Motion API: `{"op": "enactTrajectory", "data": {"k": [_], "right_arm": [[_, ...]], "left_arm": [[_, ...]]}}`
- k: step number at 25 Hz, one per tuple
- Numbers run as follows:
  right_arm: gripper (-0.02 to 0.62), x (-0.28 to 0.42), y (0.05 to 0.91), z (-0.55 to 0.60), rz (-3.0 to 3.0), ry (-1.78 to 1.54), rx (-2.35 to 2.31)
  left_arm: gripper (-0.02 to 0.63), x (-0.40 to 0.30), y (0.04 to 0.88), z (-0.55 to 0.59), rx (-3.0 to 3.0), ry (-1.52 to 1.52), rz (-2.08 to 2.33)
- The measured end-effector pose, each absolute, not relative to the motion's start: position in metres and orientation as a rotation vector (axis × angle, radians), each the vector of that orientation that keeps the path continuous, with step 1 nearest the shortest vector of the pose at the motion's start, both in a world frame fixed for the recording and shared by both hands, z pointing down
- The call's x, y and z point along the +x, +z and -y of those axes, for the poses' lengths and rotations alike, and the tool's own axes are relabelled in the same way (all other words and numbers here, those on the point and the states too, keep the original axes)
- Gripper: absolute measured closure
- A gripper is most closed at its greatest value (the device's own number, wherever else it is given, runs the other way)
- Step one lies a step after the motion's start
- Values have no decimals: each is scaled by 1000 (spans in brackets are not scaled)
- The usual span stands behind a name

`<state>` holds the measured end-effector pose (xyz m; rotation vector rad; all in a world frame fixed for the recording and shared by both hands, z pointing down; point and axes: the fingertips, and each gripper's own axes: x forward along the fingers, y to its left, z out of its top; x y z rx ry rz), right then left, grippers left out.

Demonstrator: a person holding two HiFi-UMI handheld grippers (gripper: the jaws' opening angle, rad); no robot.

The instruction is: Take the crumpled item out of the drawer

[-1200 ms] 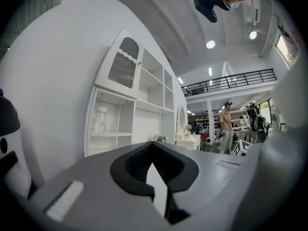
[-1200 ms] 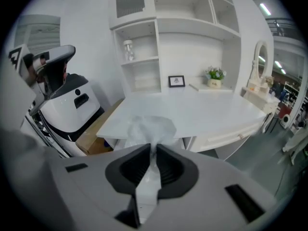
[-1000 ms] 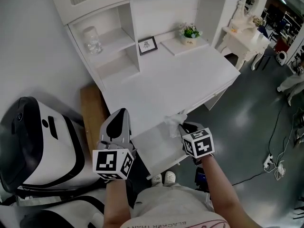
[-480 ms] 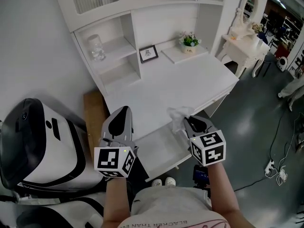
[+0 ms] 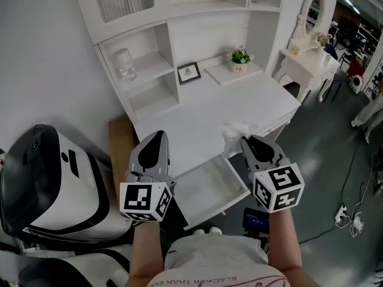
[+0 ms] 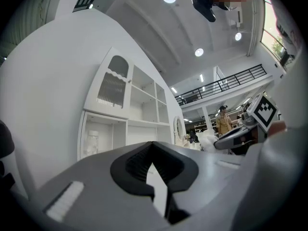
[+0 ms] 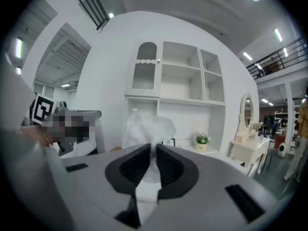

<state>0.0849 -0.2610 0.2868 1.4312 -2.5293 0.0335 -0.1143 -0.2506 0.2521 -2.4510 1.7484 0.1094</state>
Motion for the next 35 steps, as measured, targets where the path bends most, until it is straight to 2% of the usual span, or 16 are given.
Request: {"op": "enactTrajectory", "data": {"k": [13,35], "right_arm": [[552,96,198,242,2573,-353,1617],[558,109,188,233,2508,-435,1696]], "left_arm": [[600,-124,213,240,-2379,187,-1717],[600,-140,195,236,-2328,234,-1737]]}}
